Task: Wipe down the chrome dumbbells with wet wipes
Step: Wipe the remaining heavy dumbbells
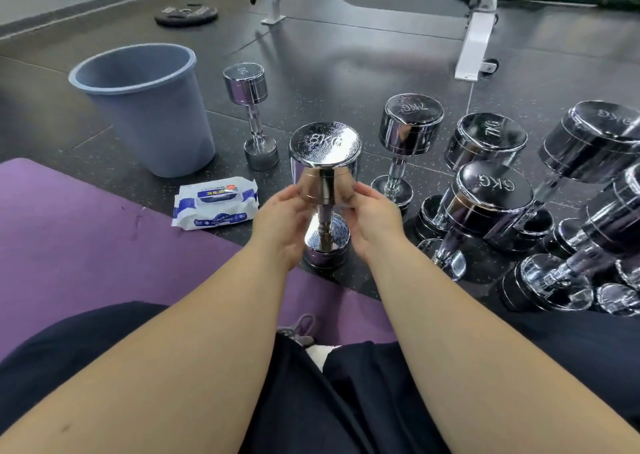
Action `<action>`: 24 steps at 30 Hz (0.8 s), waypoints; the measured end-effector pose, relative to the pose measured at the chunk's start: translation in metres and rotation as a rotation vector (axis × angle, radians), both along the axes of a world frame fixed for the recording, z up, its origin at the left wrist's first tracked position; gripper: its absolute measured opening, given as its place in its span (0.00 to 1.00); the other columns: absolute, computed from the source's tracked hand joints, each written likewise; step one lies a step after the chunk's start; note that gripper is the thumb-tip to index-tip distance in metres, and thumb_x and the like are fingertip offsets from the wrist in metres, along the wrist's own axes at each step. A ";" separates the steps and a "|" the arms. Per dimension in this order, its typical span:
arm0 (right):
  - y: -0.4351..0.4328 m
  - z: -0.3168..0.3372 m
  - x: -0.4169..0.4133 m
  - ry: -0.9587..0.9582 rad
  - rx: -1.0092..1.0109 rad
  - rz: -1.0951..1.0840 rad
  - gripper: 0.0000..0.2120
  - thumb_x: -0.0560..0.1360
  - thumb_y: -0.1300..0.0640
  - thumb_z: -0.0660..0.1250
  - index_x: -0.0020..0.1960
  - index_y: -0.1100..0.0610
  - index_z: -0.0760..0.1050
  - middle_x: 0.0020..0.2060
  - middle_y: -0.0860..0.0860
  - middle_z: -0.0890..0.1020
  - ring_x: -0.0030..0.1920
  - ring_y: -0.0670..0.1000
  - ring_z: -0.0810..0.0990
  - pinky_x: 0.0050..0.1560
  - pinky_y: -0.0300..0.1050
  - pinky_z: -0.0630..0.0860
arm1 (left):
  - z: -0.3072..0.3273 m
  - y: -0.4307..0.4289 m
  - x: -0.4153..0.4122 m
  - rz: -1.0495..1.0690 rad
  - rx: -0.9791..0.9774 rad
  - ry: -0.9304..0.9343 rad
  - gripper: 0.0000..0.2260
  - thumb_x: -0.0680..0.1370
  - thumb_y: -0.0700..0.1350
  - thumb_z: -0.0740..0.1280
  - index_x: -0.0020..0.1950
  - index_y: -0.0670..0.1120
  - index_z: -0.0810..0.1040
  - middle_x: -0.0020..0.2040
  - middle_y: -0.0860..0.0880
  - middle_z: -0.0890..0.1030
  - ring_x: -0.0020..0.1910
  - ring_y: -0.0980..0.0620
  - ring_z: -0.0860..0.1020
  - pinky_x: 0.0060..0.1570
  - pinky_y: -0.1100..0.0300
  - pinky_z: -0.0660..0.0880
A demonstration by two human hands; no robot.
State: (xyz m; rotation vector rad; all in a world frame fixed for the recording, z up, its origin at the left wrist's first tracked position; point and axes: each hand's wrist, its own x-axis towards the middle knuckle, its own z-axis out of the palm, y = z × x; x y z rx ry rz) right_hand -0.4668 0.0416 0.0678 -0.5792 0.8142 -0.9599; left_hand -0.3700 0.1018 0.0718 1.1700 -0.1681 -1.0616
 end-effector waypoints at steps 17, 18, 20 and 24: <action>0.006 -0.053 0.003 0.896 -0.534 0.179 0.15 0.74 0.62 0.63 0.52 0.50 0.85 0.41 0.48 0.85 0.44 0.51 0.79 0.48 0.45 0.77 | -0.038 -0.012 -0.010 -0.013 0.383 -0.508 0.05 0.67 0.39 0.74 0.35 0.48 0.83 0.29 0.50 0.81 0.29 0.52 0.79 0.36 0.60 0.80; 0.008 -0.047 0.006 0.844 -0.527 0.139 0.15 0.73 0.64 0.62 0.49 0.50 0.84 0.36 0.46 0.83 0.40 0.49 0.77 0.44 0.43 0.75 | -0.032 -0.012 -0.012 -0.001 0.324 -0.440 0.07 0.69 0.36 0.73 0.34 0.47 0.82 0.27 0.51 0.80 0.26 0.54 0.76 0.31 0.63 0.77; 0.010 -0.037 0.014 0.765 -0.524 0.069 0.16 0.72 0.65 0.60 0.48 0.53 0.83 0.34 0.46 0.80 0.36 0.49 0.73 0.40 0.45 0.71 | -0.022 -0.011 -0.014 -0.004 0.221 -0.440 0.10 0.71 0.33 0.71 0.35 0.46 0.81 0.29 0.50 0.80 0.29 0.55 0.74 0.30 0.63 0.72; 0.014 -0.031 0.012 0.856 -0.652 0.063 0.15 0.73 0.65 0.57 0.47 0.58 0.81 0.43 0.58 0.82 0.45 0.58 0.77 0.44 0.49 0.72 | -0.019 -0.004 -0.013 -0.083 0.287 -0.797 0.02 0.72 0.39 0.70 0.42 0.46 0.82 0.37 0.48 0.83 0.35 0.53 0.78 0.35 0.61 0.76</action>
